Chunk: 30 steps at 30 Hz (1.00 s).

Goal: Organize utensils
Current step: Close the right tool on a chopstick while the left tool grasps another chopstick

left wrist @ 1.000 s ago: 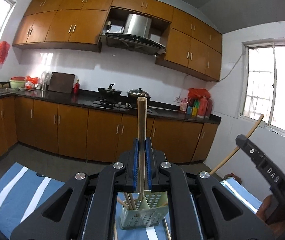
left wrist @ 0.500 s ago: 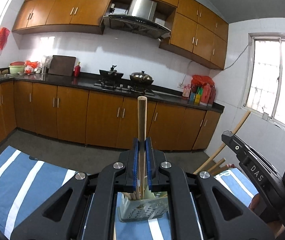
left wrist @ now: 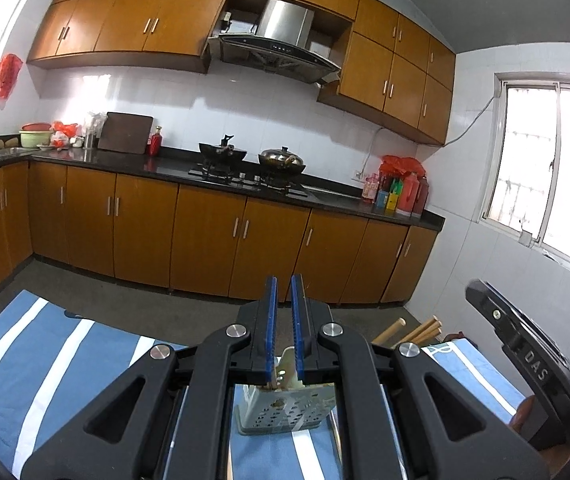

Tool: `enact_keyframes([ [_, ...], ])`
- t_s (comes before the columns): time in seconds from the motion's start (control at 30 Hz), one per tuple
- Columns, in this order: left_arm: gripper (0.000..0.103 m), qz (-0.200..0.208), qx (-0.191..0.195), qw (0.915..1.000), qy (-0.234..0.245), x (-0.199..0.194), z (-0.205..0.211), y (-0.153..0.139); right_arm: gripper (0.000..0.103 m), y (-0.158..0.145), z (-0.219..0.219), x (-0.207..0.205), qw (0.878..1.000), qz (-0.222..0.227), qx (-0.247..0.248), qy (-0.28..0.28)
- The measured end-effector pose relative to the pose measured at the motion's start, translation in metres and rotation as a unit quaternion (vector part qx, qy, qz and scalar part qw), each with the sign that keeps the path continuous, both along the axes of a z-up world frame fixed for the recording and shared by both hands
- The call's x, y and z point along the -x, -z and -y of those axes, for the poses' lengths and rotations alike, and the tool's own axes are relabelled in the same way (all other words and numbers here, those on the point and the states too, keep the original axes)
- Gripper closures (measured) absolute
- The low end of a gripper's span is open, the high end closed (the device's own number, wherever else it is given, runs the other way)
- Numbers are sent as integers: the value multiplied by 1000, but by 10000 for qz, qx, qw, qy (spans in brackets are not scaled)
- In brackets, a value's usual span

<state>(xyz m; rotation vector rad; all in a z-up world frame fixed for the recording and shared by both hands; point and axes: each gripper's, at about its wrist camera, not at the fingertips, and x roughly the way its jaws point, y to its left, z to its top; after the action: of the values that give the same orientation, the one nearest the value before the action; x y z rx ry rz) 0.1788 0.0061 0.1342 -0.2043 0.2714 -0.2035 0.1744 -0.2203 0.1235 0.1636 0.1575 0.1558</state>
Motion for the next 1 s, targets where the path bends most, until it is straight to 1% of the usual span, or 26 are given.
enact_keyframes([
  [0.07,95,-13,-11,10000,-1,10,-4,3,80,8,6,12,10000,-87,1,36],
  [0.13,95,-109,-65,9999,-20,21,-8,12,78,21,12,20,9997,-242,11,85],
  [0.17,95,-174,-88,9998,-26,25,-11,17,78,34,16,24,9990,-437,39,131],
  [0.23,95,-431,-187,9989,-55,32,-17,38,78,55,21,28,9968,-779,55,168],
  [0.27,95,-558,-244,9981,-87,34,-18,47,78,70,23,28,9944,-1039,47,169],
  [0.37,95,-1076,-355,9935,-139,36,-22,85,78,118,26,24,9825,-1855,10,175],
  [0.43,95,-1520,-374,9875,-168,34,-24,115,78,153,24,22,9696,-2444,-88,116],
  [0.47,95,-1662,-358,9853,-177,34,-25,124,78,171,22,21,9608,-2769,-169,37],
  [0.57,95,-2131,-233,9766,-168,33,-28,155,78,203,14,22,9446,-3273,-226,-102],
  [0.63,95,-2304,-226,9727,-153,35,-25,167,78,213,3,21,9393,-3419,-176,-201],
  [0.7,95,-2395,-250,9705,-120,36,-23,174,78,218,-7,22,9367,-3491,-43,-267],
  [0.87,95,-2488,-335,9680,-30,37,-16,180,80,225,-24,17,9309,-3628,338,-247],
  [0.93,95,-2515,-358,9672,2,37,-14,182,92,225,-28,17,9333,-3549,537,-107],
  [0.97,95,-2532,-371,9667,15,37,-13,185,95,224,-27,15,9334,-3540,579,-67],
  [1.0,95,-2546,-376,9663,27,37,-12,186,95,225,-25,11,9333,-3547,559,-36],
])
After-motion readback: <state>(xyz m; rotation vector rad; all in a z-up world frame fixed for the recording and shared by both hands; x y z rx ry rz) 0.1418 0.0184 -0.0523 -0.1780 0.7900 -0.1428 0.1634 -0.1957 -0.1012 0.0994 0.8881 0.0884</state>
